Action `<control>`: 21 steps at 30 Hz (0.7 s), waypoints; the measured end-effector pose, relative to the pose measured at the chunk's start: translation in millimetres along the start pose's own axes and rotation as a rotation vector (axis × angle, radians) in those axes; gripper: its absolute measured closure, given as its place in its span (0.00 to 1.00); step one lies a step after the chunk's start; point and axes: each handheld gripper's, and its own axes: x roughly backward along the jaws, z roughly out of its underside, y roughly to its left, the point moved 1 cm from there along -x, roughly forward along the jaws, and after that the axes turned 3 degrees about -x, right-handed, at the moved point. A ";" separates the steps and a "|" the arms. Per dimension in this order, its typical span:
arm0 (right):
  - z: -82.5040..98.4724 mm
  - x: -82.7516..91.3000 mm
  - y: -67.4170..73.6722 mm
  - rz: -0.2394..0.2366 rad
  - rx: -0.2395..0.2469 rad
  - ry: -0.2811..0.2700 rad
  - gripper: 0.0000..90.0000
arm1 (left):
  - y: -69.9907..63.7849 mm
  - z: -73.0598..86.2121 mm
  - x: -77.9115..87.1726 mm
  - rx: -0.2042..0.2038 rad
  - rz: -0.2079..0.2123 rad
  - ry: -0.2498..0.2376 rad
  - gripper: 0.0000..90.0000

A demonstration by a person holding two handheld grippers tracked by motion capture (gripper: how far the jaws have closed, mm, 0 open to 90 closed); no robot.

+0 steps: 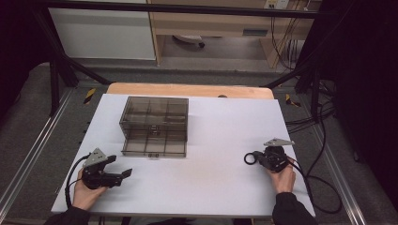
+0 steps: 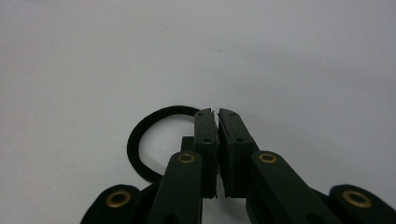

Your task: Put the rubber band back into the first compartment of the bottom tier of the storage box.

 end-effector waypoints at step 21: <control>-7.6 16.0 4.6 -0.039 -0.025 -0.063 0.97 | -0.2 0.0 0.4 -0.003 -0.001 0.000 0.11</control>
